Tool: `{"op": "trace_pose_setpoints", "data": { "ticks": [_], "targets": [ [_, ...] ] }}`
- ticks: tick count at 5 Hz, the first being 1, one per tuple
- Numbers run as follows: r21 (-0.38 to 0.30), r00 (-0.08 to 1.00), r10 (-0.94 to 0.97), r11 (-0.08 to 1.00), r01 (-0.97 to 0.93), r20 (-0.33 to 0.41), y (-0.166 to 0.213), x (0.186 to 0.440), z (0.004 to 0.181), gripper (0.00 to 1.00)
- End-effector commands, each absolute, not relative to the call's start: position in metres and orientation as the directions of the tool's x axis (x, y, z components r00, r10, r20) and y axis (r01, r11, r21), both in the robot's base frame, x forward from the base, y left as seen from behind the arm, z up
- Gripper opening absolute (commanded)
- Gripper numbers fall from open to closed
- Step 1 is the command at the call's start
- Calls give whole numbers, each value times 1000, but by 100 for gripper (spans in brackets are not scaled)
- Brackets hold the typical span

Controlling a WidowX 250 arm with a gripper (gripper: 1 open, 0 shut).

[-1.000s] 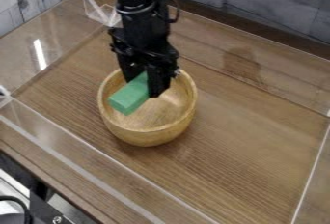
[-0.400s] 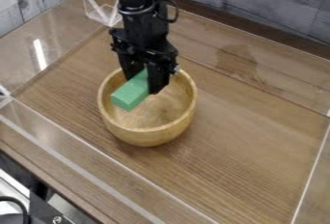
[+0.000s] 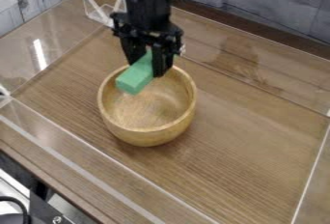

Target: Put green object into wooden bowl

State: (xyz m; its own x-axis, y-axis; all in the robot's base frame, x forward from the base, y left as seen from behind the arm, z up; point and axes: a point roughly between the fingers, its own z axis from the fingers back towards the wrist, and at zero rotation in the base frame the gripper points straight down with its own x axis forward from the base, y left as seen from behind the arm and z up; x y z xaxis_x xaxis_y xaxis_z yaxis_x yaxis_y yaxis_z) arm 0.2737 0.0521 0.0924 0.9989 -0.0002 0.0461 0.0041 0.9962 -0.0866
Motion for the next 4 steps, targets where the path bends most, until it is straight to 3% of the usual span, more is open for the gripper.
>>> {"op": "trace_pose_setpoints", "data": {
  "ticks": [1, 3, 4],
  "targets": [
    [-72, 996, 27, 997, -21, 87, 57, 288, 115, 0],
    [-71, 994, -61, 995, 67, 88, 57, 292, 119, 0],
    [-80, 991, -102, 991, 109, 88, 57, 282, 122, 0]
  ]
}}
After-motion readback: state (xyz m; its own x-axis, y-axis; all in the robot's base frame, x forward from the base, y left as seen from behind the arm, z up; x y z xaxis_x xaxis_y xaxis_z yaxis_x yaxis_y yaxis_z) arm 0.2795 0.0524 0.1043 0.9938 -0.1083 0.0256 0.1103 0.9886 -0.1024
